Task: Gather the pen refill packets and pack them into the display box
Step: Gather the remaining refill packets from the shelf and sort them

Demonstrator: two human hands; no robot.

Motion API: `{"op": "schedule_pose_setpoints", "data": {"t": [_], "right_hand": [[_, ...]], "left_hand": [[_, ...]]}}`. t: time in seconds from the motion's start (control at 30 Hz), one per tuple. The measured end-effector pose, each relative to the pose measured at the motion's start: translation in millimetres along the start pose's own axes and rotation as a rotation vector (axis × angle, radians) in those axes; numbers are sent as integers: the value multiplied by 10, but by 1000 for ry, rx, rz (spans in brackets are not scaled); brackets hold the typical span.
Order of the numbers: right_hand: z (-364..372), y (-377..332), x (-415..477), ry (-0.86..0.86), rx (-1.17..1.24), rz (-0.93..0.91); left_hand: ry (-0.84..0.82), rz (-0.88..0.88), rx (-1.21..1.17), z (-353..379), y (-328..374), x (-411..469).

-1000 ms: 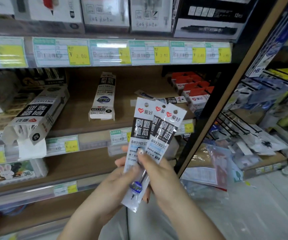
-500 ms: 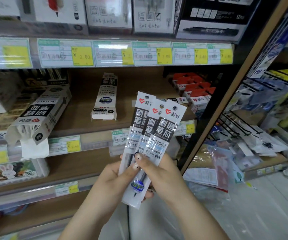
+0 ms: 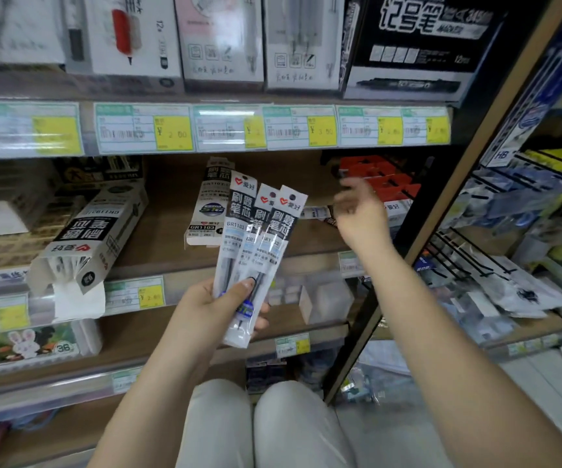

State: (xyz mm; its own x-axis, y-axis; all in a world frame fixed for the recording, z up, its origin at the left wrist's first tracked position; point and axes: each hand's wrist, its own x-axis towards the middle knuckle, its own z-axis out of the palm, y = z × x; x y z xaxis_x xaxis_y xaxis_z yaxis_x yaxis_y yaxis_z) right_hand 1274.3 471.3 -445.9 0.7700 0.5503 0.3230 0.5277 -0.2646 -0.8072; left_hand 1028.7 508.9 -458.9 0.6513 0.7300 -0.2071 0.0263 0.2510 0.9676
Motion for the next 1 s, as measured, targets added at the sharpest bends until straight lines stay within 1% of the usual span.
{"op": "schedule_pose_setpoints", "data": {"t": [0.07, 0.1, 0.13, 0.2, 0.33, 0.37, 0.47, 0.53, 0.6, 0.67, 0.73, 0.77, 0.83, 0.9, 1.0], "right_hand": [[53, 106, 279, -193, -451, -55], [79, 145, 354, -295, -638, -78], [102, 185, 401, -377, -752, -109], [120, 214, 430, -452, -803, -155], [103, 180, 451, -383, -953, -242], [101, 168, 453, -369, -960, -253], [96, 214, 444, -349, -905, -215], [86, 273, 422, -269, -808, -188], [53, 315, 379, -108, -647, -228], [17, 327, 286, 74, -513, -323], [-22, 297, 141, 247, -460, -426], [-35, 281, 71, 304, -453, -455], [-63, 245, -79, 346, -430, -485], [-80, 233, -217, 365, -334, -527], [-95, 210, -401, 341, -179, -572]], "left_hand": [[20, 10, -8, 17, 57, 37], [25, 13, -23, 30, 75, 47], [29, 16, -35, 39, 84, 53], [40, 20, -40, 52, 82, 59], [59, 11, -36, 21, 29, 66], [67, 5, -28, 7, 13, 73], [98, -6, -13, -27, -27, 104], [117, -4, -16, -36, -45, 109], [124, 6, -22, -36, -58, 101], [125, 17, -34, -38, -59, 81], [129, 15, -55, -48, -56, 55], [128, 12, -72, -53, -50, 42], [120, 1, -95, -68, -45, 29], [110, -22, -105, -73, -39, 21], [70, -69, -121, -63, -39, -5]]}}
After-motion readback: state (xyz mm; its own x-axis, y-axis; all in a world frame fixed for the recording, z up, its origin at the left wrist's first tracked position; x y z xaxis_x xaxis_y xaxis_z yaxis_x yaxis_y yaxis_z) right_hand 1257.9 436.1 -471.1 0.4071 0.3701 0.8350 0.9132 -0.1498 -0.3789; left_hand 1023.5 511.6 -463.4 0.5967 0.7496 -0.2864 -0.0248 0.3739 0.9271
